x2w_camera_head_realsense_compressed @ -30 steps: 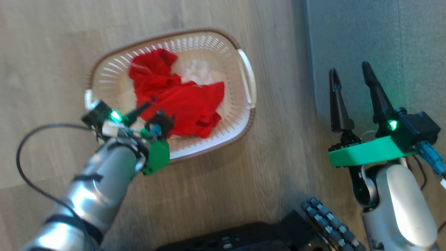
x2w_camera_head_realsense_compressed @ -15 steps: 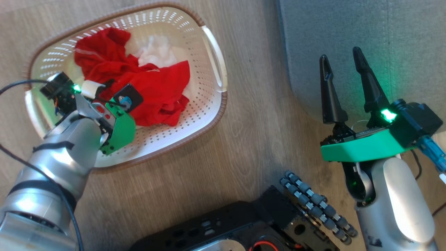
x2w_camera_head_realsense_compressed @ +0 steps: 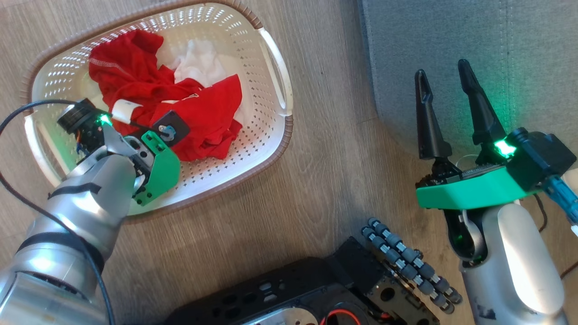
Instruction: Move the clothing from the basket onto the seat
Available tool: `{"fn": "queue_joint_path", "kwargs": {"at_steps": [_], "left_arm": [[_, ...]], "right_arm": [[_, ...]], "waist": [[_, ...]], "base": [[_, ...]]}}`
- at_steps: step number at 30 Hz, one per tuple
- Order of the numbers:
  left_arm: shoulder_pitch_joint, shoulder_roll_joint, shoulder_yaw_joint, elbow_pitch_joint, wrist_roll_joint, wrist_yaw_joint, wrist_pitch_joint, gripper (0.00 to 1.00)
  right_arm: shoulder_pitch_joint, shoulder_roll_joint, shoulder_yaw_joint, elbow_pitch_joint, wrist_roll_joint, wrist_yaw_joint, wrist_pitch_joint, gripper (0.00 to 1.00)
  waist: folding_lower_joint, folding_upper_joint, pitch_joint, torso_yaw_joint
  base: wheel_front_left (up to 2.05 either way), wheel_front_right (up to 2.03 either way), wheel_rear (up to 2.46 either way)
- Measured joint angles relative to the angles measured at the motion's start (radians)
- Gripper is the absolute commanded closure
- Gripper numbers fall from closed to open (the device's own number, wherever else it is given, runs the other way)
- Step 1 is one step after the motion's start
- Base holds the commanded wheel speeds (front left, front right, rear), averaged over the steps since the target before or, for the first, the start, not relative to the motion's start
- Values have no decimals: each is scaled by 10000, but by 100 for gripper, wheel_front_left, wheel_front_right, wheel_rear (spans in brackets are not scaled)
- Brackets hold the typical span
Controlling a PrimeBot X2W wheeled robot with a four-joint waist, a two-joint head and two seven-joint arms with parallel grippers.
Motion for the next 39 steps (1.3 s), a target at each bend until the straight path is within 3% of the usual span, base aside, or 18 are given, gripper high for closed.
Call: {"fn": "queue_joint_path", "kwargs": {"at_steps": [8, 18, 34, 39], "left_arm": [[60, -50, 50, 61, -474, -58, -355, 100], [1165, -708, 616, 2, -1559, 138, -627, 100], [3802, -683, 2412, -4683, -3072, 1045, -639, 100], [4480, -719, 3066, -6050, -3283, 1141, -639, 100]], "right_arm": [[-441, 0, 134, 255, 58, 2, 0, 0], [-339, -2, -10, 943, -265, 2, 0, 0], [553, -8, -174, 1904, -727, 2, 0, 0], [986, -10, -221, 2048, -736, 2, 0, 0]], "waist": [[1, 0, -413, 95], [0, 1, -2077, 629], [-1, 1, -5415, 1688], [-1, 1, -6211, 1959]], "base": [[0, 0, 0], [0, 0, 0], [0, 0, 0], [0, 0, 0]]}}
